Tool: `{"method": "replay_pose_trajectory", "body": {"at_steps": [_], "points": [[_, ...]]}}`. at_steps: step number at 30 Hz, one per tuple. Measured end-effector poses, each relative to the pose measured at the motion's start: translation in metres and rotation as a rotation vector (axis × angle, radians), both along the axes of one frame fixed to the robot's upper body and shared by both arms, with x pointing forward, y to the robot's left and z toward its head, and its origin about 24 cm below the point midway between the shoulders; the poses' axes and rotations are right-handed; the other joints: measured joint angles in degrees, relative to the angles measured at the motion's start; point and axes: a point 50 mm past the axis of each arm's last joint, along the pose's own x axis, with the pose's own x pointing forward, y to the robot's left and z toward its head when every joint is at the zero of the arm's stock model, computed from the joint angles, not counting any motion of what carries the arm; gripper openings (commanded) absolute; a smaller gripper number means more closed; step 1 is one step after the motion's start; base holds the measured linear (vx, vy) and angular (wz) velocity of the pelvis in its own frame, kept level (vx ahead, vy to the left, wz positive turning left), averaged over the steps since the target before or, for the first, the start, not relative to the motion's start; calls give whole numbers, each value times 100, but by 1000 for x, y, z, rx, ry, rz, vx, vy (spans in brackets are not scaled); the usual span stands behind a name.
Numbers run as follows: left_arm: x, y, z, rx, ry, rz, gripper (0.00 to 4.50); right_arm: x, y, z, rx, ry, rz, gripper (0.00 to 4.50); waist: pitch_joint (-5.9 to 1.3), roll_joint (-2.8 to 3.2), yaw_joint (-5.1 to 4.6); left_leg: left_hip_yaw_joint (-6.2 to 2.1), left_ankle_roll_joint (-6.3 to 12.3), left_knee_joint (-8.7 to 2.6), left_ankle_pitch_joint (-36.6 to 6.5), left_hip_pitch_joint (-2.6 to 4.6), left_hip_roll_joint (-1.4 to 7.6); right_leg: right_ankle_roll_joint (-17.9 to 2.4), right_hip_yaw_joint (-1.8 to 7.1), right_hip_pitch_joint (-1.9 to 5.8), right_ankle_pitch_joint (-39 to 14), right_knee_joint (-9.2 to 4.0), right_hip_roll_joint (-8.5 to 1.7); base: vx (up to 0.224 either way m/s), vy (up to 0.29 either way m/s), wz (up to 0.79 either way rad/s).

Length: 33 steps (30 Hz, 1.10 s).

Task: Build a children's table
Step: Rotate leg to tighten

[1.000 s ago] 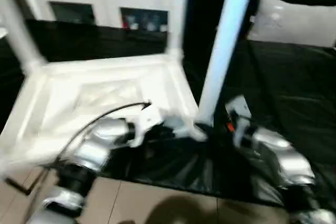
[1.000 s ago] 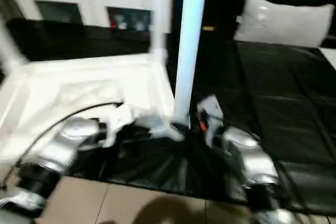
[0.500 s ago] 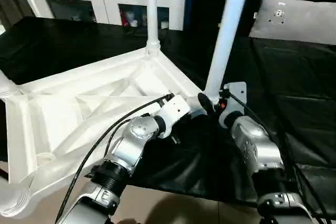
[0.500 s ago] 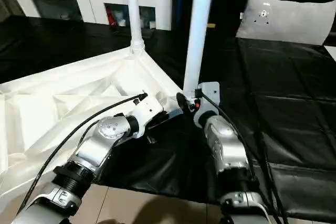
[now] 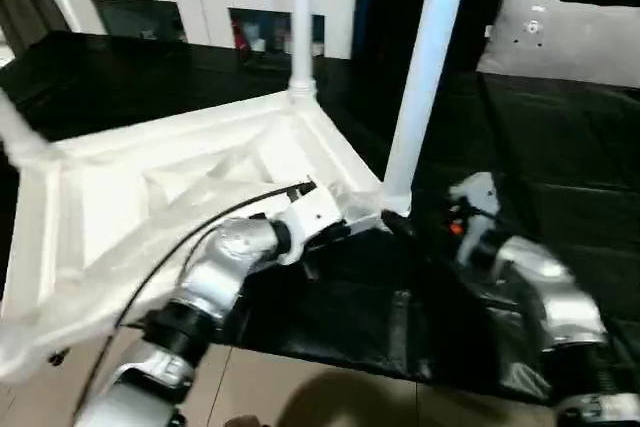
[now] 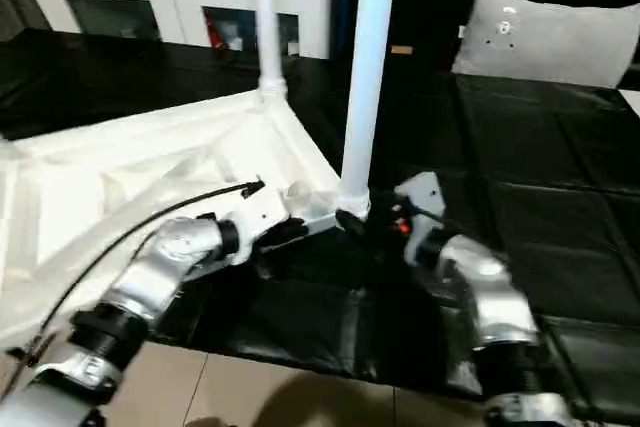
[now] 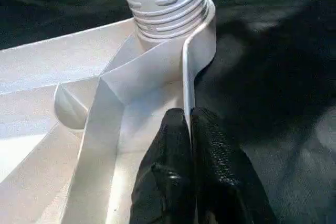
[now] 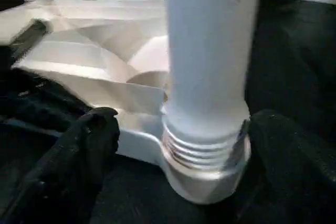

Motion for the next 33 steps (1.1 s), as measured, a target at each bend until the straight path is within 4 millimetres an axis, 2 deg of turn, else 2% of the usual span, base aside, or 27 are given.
{"method": "replay_pose_trajectory", "body": {"at_steps": [6, 10, 14, 17, 20, 21, 26, 33], "points": [[-7, 12, 2, 26, 26, -162, 0, -1, -14, 15, -97, -31, 178, 442, 1, -2, 46, 0, 27, 2, 14, -5, 1, 0, -1, -10, -1, 4, 1, 0, 0, 0], [-12, 20, 3, 46, 50, -268, 0, -8, -10, 16, -193, -75, 347, 442, 1, -3, 107, 0, 27, 7, 14, -2, 2, 0, -2, -11, 0, 6, 0, 0, 0, 0], [-17, 24, 4, 50, 94, -361, 0, -14, -4, 14, -201, -54, 465, 442, 10, -20, 159, -1, 27, 18, 14, 2, -1, -2, -2, -9, 1, 9, -5, 0, 0, 0], [-20, 24, 5, 55, 115, -403, 0, -16, -2, 10, -204, -30, 501, 405, 10, -28, 162, 0, 29, 22, 13, 0, -2, -3, -2, -9, 2, 9, -7, 0, 0, 0], [-21, 25, 5, 61, 124, -423, 0, -16, -4, 8, -209, -17, 504, 394, 11, -30, 161, 0, 29, 22, 13, 1, -1, -3, -2, -9, 2, 14, -7, 0, 0, 0], [-22, 25, 5, 60, 132, -433, 0, -17, -7, 8, -209, -7, 513, 369, 11, -31, 163, -1, 29, 22, 13, 2, -1, -2, -2, -9, 1, 15, -6, 0, 0, 0], [-23, 26, 5, 55, 148, -456, 0, -20, -7, 7, -170, 35, 557, 343, 12, -31, 168, -1, 29, 23, 13, 1, 0, -2, -3, -9, 1, 16, -6, 0, 0, 0], [-24, 26, 5, 57, 151, -459, 0, -21, -6, 6, -151, 53, 570, 271, 12, -32, 181, -1, 29, 25, 13, 2, 0, -3, -3, -9, 1, 20, -6, 0, 0, 0]]}}
